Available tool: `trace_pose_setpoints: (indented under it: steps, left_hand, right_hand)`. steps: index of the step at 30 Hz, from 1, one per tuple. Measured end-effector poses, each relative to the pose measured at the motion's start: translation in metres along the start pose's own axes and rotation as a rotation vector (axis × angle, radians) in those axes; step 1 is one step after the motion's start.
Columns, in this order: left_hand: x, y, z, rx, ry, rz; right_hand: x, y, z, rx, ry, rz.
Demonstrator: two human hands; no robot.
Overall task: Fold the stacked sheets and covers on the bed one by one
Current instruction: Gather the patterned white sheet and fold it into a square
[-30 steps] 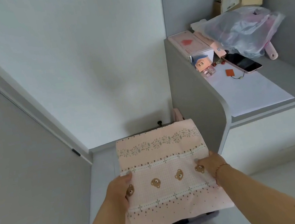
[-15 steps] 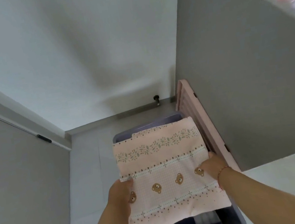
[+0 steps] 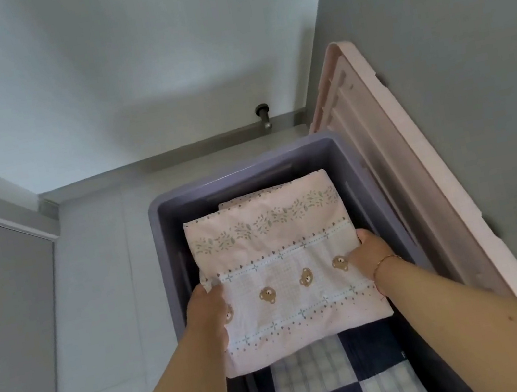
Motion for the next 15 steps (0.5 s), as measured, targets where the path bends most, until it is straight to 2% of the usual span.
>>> trace_pose_setpoints:
  steps: [4, 6, 9, 11, 13, 15]
  left_hand:
    - [-0.013, -0.016, -0.038, 0.024, -0.011, 0.02]
    - [-0.013, -0.018, -0.044, 0.068, -0.054, -0.064]
    - [0.008, -0.013, -0.03, 0.275, -0.253, -0.374]
    - [0.036, -0.018, -0.01, 0.384, -0.51, -0.614]
    - [0.048, -0.053, -0.01, 0.251, -0.704, -1.007]
    - [0.037, -0.079, -0.029, 0.047, -0.707, -1.366]
  right_hand:
    - [0.012, -0.02, -0.034, -0.025, 0.012, -0.037]
    - [0.016, -0.029, -0.047, -0.054, 0.029, -0.037]
    - [0.016, -0.031, -0.054, 0.054, 0.133, 0.073]
    - [0.0, -0.036, -0.041, 0.142, 0.315, 0.362]
    - [-0.016, -0.06, -0.027, 0.074, 0.495, 0.661]
    - [-0.013, -0.083, -0.03, -0.087, 0.506, 0.856]
Point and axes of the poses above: each hand's wrist, its own z-axis away from the middle knuckle, its own y-axis out of the back of the hand, x = y × z, the point moved 10 cm from there along -z, towards the middle knuckle, and after that the axes turned 12 degrees about -z, right-handed, at the moved point
